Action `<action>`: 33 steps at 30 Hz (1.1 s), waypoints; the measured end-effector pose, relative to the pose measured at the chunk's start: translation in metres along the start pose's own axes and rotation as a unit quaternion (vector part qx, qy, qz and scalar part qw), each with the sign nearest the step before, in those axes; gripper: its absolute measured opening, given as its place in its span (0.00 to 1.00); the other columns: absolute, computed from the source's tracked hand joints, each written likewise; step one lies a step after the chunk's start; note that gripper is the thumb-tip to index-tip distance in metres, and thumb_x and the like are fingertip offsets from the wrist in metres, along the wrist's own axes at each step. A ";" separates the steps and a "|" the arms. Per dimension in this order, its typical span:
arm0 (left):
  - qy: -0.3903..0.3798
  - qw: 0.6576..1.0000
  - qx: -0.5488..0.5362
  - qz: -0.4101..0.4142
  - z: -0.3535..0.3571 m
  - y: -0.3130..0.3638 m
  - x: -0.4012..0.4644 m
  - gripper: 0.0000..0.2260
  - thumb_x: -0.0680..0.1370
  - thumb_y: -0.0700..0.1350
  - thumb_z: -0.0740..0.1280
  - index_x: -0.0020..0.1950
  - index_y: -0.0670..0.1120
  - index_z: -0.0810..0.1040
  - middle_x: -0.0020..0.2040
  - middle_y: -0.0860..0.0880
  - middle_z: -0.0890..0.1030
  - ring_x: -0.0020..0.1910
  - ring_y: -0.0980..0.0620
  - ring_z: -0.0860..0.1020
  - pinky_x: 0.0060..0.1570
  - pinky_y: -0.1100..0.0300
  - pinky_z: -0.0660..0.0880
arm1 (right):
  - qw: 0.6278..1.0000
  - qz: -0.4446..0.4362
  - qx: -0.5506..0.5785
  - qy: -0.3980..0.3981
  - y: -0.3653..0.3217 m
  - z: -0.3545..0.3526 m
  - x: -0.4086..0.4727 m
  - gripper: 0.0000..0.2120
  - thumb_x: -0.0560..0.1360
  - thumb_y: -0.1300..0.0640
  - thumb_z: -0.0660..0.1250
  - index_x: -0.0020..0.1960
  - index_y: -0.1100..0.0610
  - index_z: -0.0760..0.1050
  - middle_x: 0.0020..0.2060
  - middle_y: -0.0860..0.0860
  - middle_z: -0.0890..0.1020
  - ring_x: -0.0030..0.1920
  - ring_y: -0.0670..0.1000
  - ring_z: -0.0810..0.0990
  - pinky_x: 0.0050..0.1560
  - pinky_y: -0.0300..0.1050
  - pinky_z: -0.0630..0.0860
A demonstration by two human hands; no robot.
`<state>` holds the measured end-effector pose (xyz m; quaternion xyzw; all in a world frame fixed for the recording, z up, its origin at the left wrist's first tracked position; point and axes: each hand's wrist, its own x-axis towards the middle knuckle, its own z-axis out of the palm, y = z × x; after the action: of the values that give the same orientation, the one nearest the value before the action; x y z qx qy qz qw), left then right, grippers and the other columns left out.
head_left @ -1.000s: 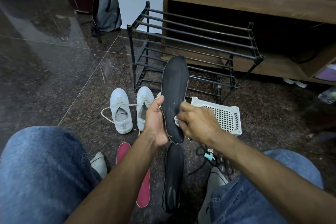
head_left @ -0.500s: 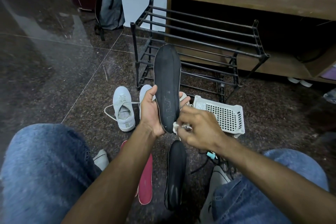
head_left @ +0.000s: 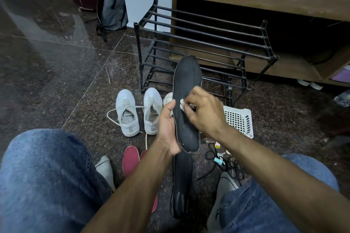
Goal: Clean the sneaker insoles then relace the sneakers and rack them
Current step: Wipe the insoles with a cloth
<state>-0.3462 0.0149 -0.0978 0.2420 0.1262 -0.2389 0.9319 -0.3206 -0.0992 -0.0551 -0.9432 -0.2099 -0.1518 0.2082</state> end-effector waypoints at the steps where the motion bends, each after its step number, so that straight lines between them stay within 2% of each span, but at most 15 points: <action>1: 0.001 1.000 -0.002 -0.005 -0.003 0.003 0.001 0.23 0.75 0.59 0.60 0.53 0.43 0.84 0.51 0.41 0.83 0.52 0.44 0.81 0.60 0.49 0.72 | 0.999 -0.023 0.016 -0.022 -0.004 0.000 -0.008 0.07 0.74 0.54 0.66 0.43 0.56 0.81 0.41 0.50 0.76 0.36 0.58 0.79 0.33 0.52 0.76; 3: 0.005 1.000 0.009 -0.010 -0.009 0.012 0.003 0.28 0.76 0.61 0.58 0.54 0.39 0.83 0.55 0.39 0.82 0.59 0.43 0.78 0.65 0.49 0.69 | 0.994 -0.072 0.043 -0.072 -0.015 0.000 -0.032 0.10 0.74 0.52 0.63 0.43 0.56 0.81 0.41 0.49 0.76 0.33 0.55 0.78 0.30 0.52 0.76; 5: 0.015 1.000 0.021 -0.015 -0.010 0.014 0.006 0.30 0.76 0.63 0.57 0.55 0.37 0.82 0.58 0.38 0.80 0.62 0.42 0.76 0.66 0.50 0.70 | 0.992 -0.094 0.031 -0.075 -0.014 0.001 -0.041 0.14 0.75 0.50 0.60 0.42 0.55 0.81 0.40 0.49 0.76 0.30 0.55 0.77 0.27 0.51 0.76; 8: 0.010 1.000 0.030 -0.002 -0.003 0.005 0.005 0.23 0.75 0.59 0.59 0.56 0.43 0.81 0.52 0.43 0.82 0.50 0.45 0.81 0.52 0.52 0.78 | 0.999 -0.030 -0.017 -0.015 0.002 0.001 -0.013 0.12 0.76 0.51 0.62 0.42 0.56 0.81 0.42 0.50 0.77 0.33 0.58 0.79 0.31 0.50 0.75; 10: 0.008 1.000 0.030 -0.006 -0.001 0.001 0.002 0.21 0.75 0.58 0.60 0.55 0.44 0.81 0.49 0.43 0.82 0.46 0.46 0.82 0.46 0.53 0.78 | 0.999 0.026 -0.019 0.014 0.011 -0.001 -0.001 0.09 0.75 0.53 0.67 0.43 0.57 0.82 0.42 0.50 0.77 0.35 0.58 0.79 0.33 0.47 0.74; 12: 0.007 1.000 0.014 -0.007 -0.004 0.003 0.000 0.22 0.75 0.58 0.61 0.57 0.43 0.81 0.51 0.43 0.82 0.49 0.46 0.81 0.51 0.53 0.77 | 1.000 0.020 0.012 0.014 0.004 0.003 -0.010 0.08 0.74 0.55 0.68 0.41 0.58 0.81 0.40 0.50 0.76 0.34 0.56 0.78 0.32 0.49 0.75; 15: 0.019 1.000 0.010 -0.020 -0.012 0.004 0.002 0.28 0.73 0.59 0.63 0.65 0.41 0.76 0.64 0.41 0.76 0.62 0.44 0.76 0.65 0.51 0.70 | 0.997 -0.032 0.046 -0.049 -0.016 0.006 -0.039 0.08 0.74 0.54 0.66 0.41 0.56 0.80 0.39 0.48 0.75 0.33 0.54 0.77 0.30 0.51 0.76; 16: 0.022 1.000 0.011 -0.018 -0.012 0.002 0.002 0.28 0.74 0.59 0.63 0.65 0.41 0.76 0.63 0.41 0.76 0.61 0.44 0.76 0.65 0.51 0.70 | 0.997 -0.026 0.039 -0.052 -0.015 0.006 -0.040 0.08 0.74 0.52 0.65 0.41 0.55 0.81 0.40 0.48 0.75 0.33 0.55 0.77 0.31 0.51 0.76; 18: 0.014 1.000 0.012 -0.003 -0.011 -0.002 0.005 0.23 0.75 0.58 0.61 0.59 0.42 0.80 0.55 0.42 0.81 0.53 0.45 0.80 0.56 0.51 0.75 | 1.000 0.022 0.020 -0.010 -0.003 0.007 -0.023 0.09 0.75 0.51 0.65 0.42 0.55 0.81 0.41 0.48 0.76 0.36 0.56 0.79 0.34 0.49 0.75; 22: 0.004 1.000 0.021 0.006 -0.005 -0.006 0.003 0.19 0.72 0.56 0.64 0.54 0.43 0.81 0.48 0.43 0.79 0.43 0.46 0.78 0.46 0.52 0.73 | 0.991 0.128 0.011 0.022 0.011 0.004 0.002 0.07 0.75 0.51 0.68 0.44 0.53 0.83 0.42 0.48 0.77 0.41 0.55 0.79 0.38 0.47 0.74; 24: -0.005 1.000 0.022 0.008 -0.006 -0.004 0.001 0.18 0.71 0.54 0.65 0.53 0.43 0.80 0.47 0.44 0.78 0.43 0.46 0.77 0.45 0.53 0.74 | 0.986 0.152 0.060 0.033 0.007 0.005 -0.002 0.06 0.74 0.53 0.69 0.43 0.53 0.84 0.39 0.47 0.77 0.40 0.53 0.78 0.37 0.47 0.74; 27: -0.029 0.999 0.027 0.017 -0.004 0.005 -0.004 0.17 0.71 0.49 0.63 0.52 0.40 0.81 0.46 0.42 0.80 0.43 0.46 0.79 0.46 0.53 0.77 | 0.982 0.129 0.138 0.026 0.005 0.008 -0.013 0.05 0.74 0.53 0.70 0.42 0.53 0.84 0.38 0.45 0.77 0.38 0.50 0.78 0.38 0.50 0.76; 29: -0.027 0.998 0.047 0.027 -0.003 0.016 -0.005 0.21 0.70 0.50 0.67 0.59 0.39 0.78 0.49 0.42 0.79 0.45 0.46 0.79 0.49 0.52 0.76 | 0.984 0.082 0.161 -0.001 0.003 0.008 -0.019 0.06 0.74 0.54 0.70 0.47 0.54 0.84 0.40 0.45 0.78 0.39 0.48 0.78 0.39 0.52 0.77; 31: -0.007 0.997 0.070 0.041 -0.002 0.026 0.001 0.35 0.66 0.54 0.74 0.68 0.40 0.71 0.54 0.41 0.76 0.50 0.45 0.76 0.55 0.51 0.73 | 0.986 0.030 0.162 -0.038 0.000 0.007 -0.026 0.10 0.75 0.59 0.68 0.55 0.57 0.83 0.45 0.45 0.77 0.42 0.46 0.76 0.44 0.53 0.78; 33: 0.000 0.997 0.066 0.037 0.000 0.033 0.004 0.40 0.63 0.57 0.77 0.68 0.40 0.70 0.55 0.41 0.75 0.56 0.42 0.75 0.60 0.48 0.71 | 0.986 -0.008 0.153 -0.073 -0.006 0.006 -0.034 0.13 0.75 0.63 0.68 0.59 0.57 0.81 0.49 0.44 0.76 0.43 0.43 0.74 0.47 0.51 0.78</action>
<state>-0.3257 0.0388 -0.0861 0.3071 0.1014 -0.2122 0.9221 -0.3513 -0.1029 -0.0707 -0.9070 -0.2527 -0.0506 0.3329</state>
